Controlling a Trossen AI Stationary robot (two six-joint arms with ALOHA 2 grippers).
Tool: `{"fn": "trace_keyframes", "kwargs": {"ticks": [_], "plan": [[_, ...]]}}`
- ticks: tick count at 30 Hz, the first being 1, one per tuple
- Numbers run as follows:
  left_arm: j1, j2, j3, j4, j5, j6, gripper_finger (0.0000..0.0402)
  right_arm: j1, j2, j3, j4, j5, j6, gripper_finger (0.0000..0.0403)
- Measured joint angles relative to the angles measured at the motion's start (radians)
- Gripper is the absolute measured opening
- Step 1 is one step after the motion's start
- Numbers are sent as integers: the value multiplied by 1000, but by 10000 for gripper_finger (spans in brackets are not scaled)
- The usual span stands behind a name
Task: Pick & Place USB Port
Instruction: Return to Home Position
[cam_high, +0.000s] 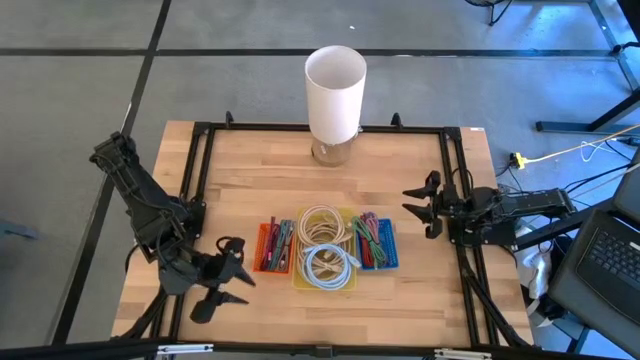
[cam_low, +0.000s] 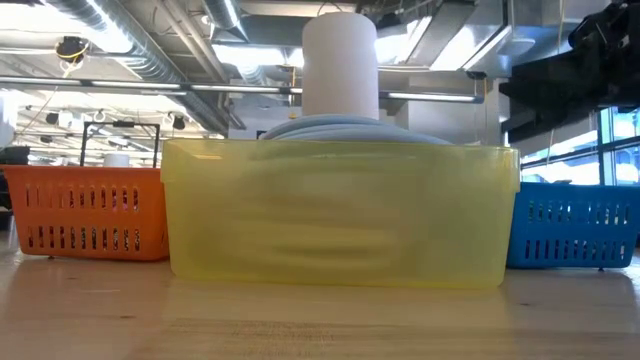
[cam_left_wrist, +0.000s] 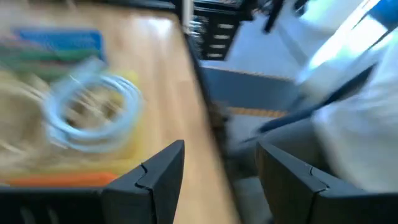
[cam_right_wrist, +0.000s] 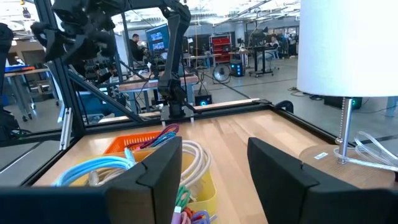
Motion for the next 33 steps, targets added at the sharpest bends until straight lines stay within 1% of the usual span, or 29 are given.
{"fn": "trace_keyframes", "kwargs": {"ticks": [3,5,7,8,9,11,13,15,16,17,18,19,21,23,25,27,28,30,33], "plan": [[-1,-1,0,30,92,-157,191,0,0,0,0,0,0,184],[-1,-1,0,30,136,-196,191,0,0,0,0,0,0,184],[-1,-1,0,48,125,-198,191,0,0,0,0,0,0,184],[-1,1,0,77,81,-183,191,0,0,0,0,0,0,184],[-1,5,0,117,4,-121,191,0,0,0,0,0,0,184],[3,12,0,186,-177,48,191,0,0,0,0,0,0,184],[35,16,-8,243,-313,203,191,0,0,0,0,0,0,184],[83,16,-76,404,-434,307,191,0,0,0,0,0,0,184],[112,16,-128,514,-478,354,191,0,0,0,0,0,0,184],[142,13,-185,622,-495,396,191,0,0,0,0,0,0,184],[172,5,-247,723,-474,425,191,0,0,0,0,0,0,184],[205,-11,-311,800,-411,437,191,0,0,0,0,0,0,184],[270,-41,-434,923,-213,441,191,0,0,0,0,0,0,184],[332,-63,-540,1045,-22,485,191,0,0,0,0,0,0,184],[384,-95,-627,1129,127,555,191,0,1,0,0,0,0,184],[432,-146,-698,1155,241,617,191,0,1,0,0,0,0,184],[453,-178,-732,1157,281,634,191,0,1,0,0,0,0,184],[486,-255,-793,1165,325,643,191,0,1,0,0,0,0,184],[520,-388,-883,1181,333,643,191,0,1,0,0,0,0,184]]}}
